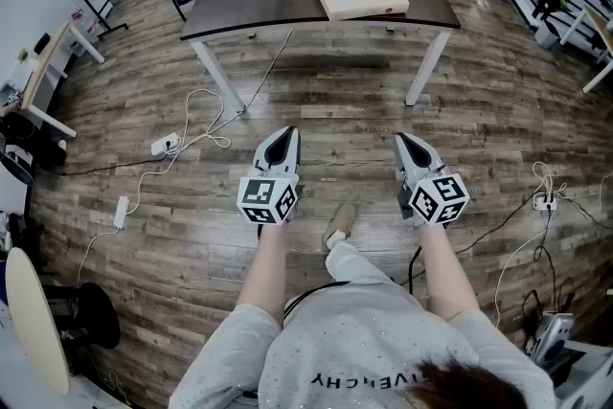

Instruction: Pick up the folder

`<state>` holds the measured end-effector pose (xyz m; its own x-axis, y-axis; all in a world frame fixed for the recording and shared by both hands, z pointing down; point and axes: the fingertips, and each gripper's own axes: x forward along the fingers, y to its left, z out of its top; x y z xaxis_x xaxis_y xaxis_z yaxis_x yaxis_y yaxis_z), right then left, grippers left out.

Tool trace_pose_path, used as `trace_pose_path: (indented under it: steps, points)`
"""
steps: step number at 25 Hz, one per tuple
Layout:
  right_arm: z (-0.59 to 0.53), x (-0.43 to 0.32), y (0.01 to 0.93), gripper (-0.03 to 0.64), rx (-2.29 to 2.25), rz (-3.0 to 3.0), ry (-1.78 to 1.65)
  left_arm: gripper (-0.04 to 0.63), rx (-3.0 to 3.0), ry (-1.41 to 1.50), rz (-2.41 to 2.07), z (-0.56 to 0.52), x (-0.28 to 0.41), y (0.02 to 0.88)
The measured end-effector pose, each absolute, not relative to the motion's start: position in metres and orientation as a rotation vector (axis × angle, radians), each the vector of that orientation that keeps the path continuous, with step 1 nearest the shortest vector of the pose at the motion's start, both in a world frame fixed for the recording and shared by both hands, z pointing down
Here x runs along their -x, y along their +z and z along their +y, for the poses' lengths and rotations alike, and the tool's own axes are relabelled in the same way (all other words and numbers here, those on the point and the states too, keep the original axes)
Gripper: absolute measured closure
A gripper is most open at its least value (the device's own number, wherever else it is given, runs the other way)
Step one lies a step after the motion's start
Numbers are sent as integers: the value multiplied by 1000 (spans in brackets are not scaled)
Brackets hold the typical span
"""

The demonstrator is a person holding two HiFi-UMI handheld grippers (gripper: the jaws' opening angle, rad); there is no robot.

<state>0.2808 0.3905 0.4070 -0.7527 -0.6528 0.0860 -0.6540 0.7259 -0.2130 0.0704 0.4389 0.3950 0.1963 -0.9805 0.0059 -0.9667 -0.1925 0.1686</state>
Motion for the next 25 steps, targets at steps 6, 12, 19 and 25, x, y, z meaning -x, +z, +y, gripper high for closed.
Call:
trace_pose_path:
  steps: [6,12,19,25]
  points:
    - [326,-255,416,618,-1096,-2904,366,597,-2327,-159,-1903,376,-49,397]
    - [275,-233,426,618,-1066,-2889,381,597,-2313,-141,-1901,327,-33,404]
    - [216,-207,434,618,-1067,-2865,410,597,-2295,-132,-1880,267,-7,411]
    - [166,-197,447,618,-1072,-2849,434,597,-2292,-140,-1846,214,0,423]
